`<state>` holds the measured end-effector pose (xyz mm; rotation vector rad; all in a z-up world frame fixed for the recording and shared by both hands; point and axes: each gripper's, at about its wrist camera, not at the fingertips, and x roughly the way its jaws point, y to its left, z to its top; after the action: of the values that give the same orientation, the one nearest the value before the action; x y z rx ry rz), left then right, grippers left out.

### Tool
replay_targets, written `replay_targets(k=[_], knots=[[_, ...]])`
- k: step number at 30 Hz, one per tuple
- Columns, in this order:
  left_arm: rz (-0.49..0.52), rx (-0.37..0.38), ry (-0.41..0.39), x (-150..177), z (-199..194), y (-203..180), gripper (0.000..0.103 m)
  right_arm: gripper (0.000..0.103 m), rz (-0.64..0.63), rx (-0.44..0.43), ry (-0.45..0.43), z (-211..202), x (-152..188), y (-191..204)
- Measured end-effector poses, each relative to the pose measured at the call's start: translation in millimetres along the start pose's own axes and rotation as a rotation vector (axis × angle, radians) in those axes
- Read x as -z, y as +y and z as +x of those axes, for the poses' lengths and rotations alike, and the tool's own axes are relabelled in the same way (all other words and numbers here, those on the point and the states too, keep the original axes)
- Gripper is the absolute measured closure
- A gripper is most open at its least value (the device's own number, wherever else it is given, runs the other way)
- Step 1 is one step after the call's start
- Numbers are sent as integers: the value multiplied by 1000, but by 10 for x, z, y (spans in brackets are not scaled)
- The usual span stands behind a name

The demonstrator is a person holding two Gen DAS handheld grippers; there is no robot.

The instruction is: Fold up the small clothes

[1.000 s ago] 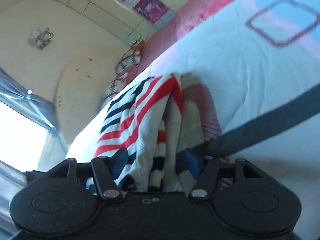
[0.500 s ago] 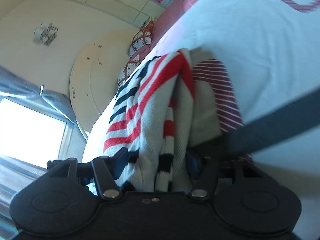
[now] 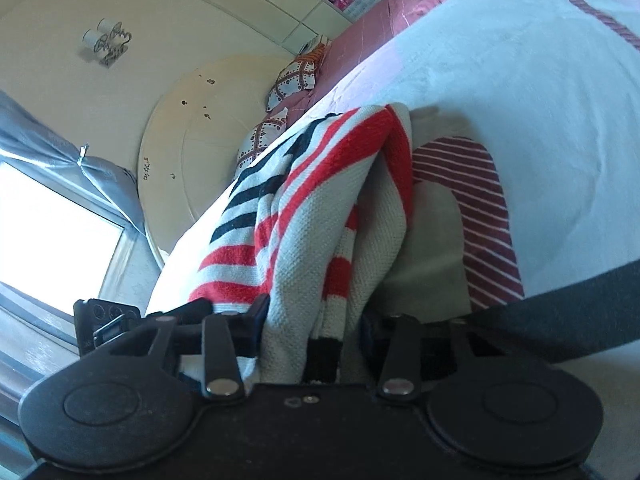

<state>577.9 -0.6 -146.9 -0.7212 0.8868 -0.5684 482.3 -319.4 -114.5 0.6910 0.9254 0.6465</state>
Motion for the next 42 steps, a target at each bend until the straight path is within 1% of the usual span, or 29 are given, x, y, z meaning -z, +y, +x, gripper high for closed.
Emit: replay_targets(k=[3, 7, 10, 12, 14, 15, 16, 17, 18, 20, 22, 24, 26, 30, 35, 38, 42], knots=[[-7, 22, -34, 37, -44, -37, 59, 68, -9, -28, -17, -80, 1, 55], [21, 53, -55, 94, -197, -208, 60, 68, -62, -47, -37, -248, -20, 253], [15, 84, -70, 154, -328, -278, 60, 68, -78, -71, -47, -395, -15, 341], [9, 67, -53, 211, -311, -303, 60, 68, -77, -64, -37, -452, 19, 336], [-11, 8, -11, 290, -202, -255, 60, 68, -39, -5, 9, -363, 82, 222], [-21, -24, 4, 343, -137, -214, 56, 67, -5, 38, 40, -279, 124, 137], [-24, -7, -11, 385, -129, -178, 56, 67, 19, 52, 44, -245, 171, 33], [-37, 14, -26, 406, -141, -142, 53, 66, 46, 9, 28, -260, 193, -55], [-42, 21, -35, 424, -148, -109, 52, 66, 75, -25, 23, -274, 191, -123], [-45, 30, -53, 450, -142, -87, 52, 65, 92, -56, 17, -265, 178, -189], [-39, 22, -60, 469, -107, -119, 52, 65, 72, -61, 18, -235, 159, -180], [-44, 10, -71, 509, -99, -148, 57, 67, 45, -36, 19, -217, 144, -120], [-28, -2, -78, 517, -90, -222, 60, 68, 1, -22, 15, -263, 156, -3], [35, -3, -90, 508, -140, -475, 61, 68, -47, -23, -6, -365, 122, 208], [96, 3, -111, 418, -286, -761, 61, 68, -61, -49, -49, -564, 107, 375], [136, 2, -115, 368, -408, -903, 61, 68, -69, -46, -70, -642, 127, 495], [171, 25, -124, 297, -632, -987, 61, 68, -86, -29, -102, -719, 200, 711]])
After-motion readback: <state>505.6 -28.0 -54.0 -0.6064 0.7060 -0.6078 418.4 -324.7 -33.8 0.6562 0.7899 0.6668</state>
